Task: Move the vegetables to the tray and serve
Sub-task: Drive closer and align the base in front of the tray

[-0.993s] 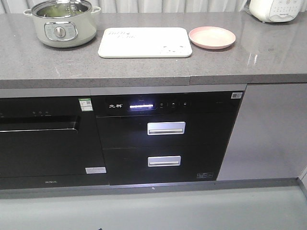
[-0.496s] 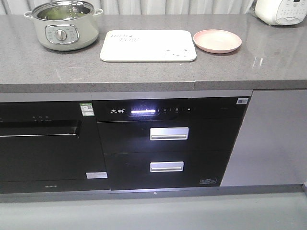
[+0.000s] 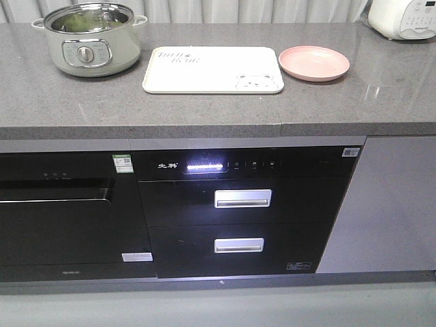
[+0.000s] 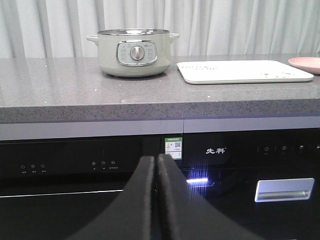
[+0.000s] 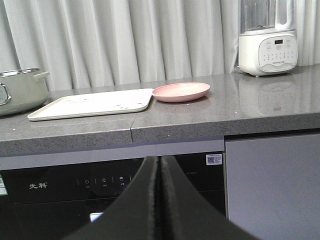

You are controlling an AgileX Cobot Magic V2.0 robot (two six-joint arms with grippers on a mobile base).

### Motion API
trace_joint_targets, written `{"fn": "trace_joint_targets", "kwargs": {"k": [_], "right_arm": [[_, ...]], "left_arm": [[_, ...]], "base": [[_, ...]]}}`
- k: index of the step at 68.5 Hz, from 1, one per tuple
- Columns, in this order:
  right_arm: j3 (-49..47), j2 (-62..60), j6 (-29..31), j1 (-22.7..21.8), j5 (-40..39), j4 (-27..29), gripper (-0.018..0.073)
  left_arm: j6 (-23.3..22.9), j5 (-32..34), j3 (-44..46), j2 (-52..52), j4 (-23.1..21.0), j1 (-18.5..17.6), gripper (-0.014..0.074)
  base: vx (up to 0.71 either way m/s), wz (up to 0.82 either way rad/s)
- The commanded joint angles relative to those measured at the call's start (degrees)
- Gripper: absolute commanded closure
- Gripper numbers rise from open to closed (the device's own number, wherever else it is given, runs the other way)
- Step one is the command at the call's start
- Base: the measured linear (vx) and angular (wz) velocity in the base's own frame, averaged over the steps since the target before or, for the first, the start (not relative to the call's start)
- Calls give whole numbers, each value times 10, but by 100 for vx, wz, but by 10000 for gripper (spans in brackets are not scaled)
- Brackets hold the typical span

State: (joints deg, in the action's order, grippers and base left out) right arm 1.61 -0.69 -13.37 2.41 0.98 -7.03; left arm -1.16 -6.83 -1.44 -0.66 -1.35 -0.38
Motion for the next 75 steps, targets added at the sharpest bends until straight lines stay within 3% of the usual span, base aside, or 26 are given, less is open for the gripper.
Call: {"fn": "trace_joint_targets", "kwargs": {"k": [1, 75], "right_arm": [[9, -3, 3, -4, -44, -7, 561], [9, -3, 3, -4, -43, -7, 561]], "left_arm": [[-1, 42, -15, -8, 0, 0, 602], [-1, 42, -15, -8, 0, 0, 602]], "base": [[5, 0], [5, -1]]}}
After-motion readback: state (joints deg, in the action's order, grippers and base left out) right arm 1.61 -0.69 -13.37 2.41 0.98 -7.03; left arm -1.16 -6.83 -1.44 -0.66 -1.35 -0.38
